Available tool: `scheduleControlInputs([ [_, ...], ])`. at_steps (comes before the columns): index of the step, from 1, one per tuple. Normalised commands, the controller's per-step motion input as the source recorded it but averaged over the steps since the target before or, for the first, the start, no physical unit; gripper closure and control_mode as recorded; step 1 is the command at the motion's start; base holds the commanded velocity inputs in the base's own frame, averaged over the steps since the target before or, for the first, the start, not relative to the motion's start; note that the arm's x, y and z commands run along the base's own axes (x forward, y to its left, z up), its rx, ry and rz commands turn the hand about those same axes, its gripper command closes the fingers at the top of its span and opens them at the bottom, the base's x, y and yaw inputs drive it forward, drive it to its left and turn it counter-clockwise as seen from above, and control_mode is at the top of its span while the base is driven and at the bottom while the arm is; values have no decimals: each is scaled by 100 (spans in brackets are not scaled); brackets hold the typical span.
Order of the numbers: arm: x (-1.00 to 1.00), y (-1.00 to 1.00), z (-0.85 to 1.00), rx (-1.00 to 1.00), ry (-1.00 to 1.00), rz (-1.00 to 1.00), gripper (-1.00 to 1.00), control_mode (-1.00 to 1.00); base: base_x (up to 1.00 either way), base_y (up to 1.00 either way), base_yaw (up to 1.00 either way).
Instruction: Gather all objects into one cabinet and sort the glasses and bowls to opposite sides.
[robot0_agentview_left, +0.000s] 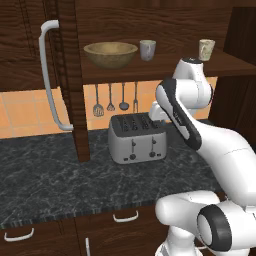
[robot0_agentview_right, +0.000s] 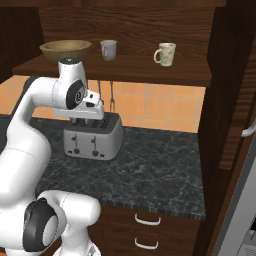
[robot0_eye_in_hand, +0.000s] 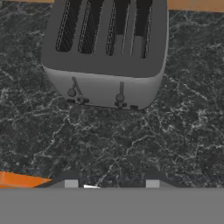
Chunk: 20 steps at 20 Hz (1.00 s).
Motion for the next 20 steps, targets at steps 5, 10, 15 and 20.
scheduleControlInputs([
  [5,-22,0,-1,-5,-23,0,-100,-100,0,0,0],
  [10,-64,-3,-1,-8,-54,4,-100,-100,0,0,0],
  [15,-41,-15,-16,-2,-31,4,-100,-100,0,0,0],
  [20,-66,-19,-13,-2,-38,9,-100,-100,0,0,0],
])
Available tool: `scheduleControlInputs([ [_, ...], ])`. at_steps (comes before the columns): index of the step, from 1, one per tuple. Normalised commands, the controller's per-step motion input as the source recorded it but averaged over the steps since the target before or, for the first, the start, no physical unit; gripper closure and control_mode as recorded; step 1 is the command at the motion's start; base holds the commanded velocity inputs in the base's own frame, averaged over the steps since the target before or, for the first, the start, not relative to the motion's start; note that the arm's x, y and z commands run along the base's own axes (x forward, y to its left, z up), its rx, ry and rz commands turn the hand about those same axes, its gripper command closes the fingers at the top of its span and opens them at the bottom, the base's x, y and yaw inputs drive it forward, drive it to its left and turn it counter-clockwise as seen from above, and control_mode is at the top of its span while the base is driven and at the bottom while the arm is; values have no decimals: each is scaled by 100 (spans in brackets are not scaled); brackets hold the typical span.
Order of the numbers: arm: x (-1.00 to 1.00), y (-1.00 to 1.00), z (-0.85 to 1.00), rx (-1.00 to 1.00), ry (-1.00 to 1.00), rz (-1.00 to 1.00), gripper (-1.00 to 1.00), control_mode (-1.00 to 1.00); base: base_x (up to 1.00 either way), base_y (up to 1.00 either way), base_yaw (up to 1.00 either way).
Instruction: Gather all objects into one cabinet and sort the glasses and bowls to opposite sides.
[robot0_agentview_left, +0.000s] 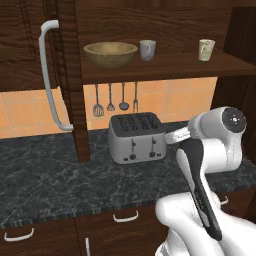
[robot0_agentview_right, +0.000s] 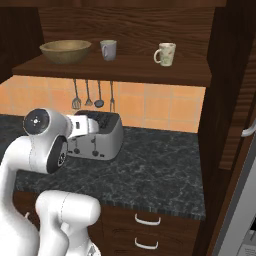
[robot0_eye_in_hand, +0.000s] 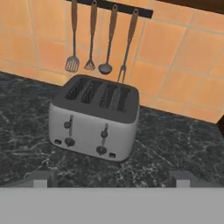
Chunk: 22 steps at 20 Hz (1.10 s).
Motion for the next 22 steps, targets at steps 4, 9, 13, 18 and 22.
scheduleControlInputs([
  [4,-89,-16,-5,-1,-48,10,-100,-100,0,0,0],
  [9,-78,-5,0,-3,-41,7,-100,100,-20,0,2],
  [13,0,0,0,0,0,0,-100,100,-35,0,3],
  [18,0,0,0,0,0,0,-100,100,0,14,18],
  [22,0,0,0,0,0,0,-100,100,18,26,30],
])
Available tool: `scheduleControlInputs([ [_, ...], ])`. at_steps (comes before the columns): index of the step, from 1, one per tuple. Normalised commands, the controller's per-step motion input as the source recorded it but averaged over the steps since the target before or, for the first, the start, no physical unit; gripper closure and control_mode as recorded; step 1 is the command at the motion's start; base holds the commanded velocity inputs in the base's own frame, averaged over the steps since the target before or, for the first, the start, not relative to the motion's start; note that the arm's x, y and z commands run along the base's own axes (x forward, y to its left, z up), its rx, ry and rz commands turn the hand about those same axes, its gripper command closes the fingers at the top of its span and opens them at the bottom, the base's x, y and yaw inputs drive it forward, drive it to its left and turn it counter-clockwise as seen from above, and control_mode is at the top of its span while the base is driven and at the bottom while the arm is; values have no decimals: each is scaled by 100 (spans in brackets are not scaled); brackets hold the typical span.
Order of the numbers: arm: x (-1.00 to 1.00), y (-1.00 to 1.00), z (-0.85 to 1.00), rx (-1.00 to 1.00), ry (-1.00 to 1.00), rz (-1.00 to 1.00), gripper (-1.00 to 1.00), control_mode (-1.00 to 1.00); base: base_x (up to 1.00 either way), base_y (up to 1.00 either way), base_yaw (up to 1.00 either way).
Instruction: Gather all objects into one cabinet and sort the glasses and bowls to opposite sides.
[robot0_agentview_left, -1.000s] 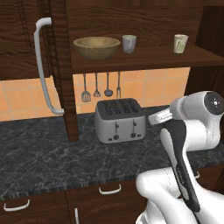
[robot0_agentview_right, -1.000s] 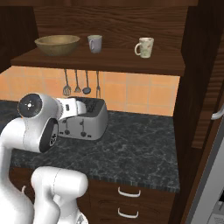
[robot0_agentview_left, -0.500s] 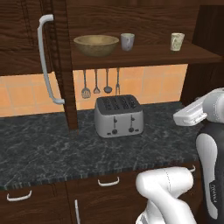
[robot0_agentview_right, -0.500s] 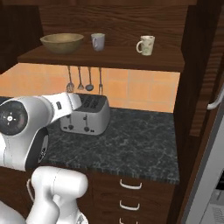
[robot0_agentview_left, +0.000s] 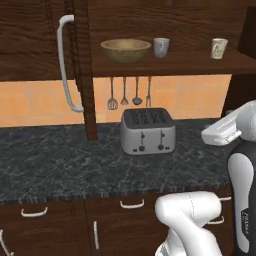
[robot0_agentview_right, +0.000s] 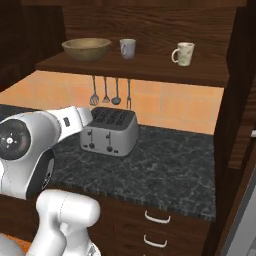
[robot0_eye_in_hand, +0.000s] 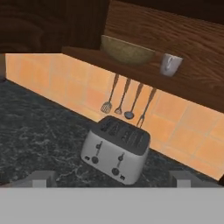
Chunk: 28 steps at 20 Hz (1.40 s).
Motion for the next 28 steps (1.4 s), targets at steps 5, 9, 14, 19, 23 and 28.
scheduleControlInputs([
  [5,0,0,0,0,0,0,-100,100,7,45,46],
  [9,0,0,0,0,0,0,-100,100,28,71,49],
  [14,0,0,0,0,0,0,-100,100,34,58,40],
  [19,0,0,0,0,0,0,-100,100,7,44,34],
  [23,0,0,0,0,0,0,-100,100,-71,8,25],
  [28,0,0,0,0,0,0,-100,100,-78,11,25],
])
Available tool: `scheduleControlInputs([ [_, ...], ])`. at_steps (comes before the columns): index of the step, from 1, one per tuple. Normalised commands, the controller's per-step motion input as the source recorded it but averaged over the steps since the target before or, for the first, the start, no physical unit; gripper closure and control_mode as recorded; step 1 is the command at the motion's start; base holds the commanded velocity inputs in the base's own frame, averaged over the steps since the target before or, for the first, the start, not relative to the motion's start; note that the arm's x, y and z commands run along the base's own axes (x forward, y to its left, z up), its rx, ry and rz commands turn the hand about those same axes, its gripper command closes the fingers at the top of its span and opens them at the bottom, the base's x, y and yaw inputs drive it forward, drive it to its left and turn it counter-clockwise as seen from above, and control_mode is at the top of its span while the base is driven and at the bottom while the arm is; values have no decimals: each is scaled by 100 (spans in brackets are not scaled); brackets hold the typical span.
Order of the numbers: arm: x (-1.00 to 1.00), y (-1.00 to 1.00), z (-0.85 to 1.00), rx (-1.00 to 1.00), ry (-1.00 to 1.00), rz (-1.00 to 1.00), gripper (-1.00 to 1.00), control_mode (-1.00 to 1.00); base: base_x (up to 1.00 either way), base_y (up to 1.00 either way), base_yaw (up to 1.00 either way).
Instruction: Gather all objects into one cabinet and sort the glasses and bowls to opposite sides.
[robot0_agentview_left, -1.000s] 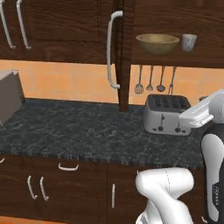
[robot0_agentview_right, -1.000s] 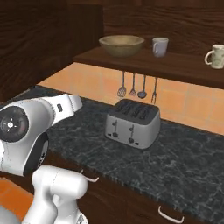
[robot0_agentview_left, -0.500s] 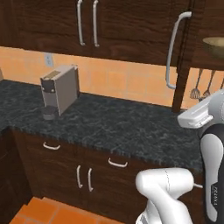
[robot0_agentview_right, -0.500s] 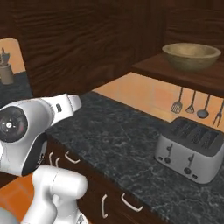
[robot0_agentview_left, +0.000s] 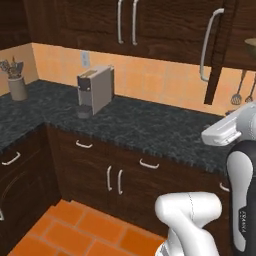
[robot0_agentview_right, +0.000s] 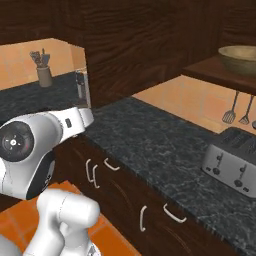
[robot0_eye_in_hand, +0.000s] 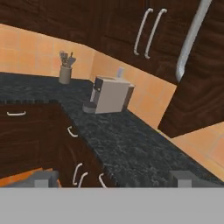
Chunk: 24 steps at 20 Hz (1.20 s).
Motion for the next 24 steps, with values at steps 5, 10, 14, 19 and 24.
scheduleControlInputs([
  [5,0,0,0,0,0,0,-100,100,-85,12,21],
  [10,0,0,0,0,0,0,-100,100,-28,24,9],
  [14,0,0,0,0,0,0,-100,100,81,61,0],
  [19,0,0,0,0,0,0,-100,100,85,94,3],
  [24,0,0,0,0,0,0,-100,100,63,93,22],
])
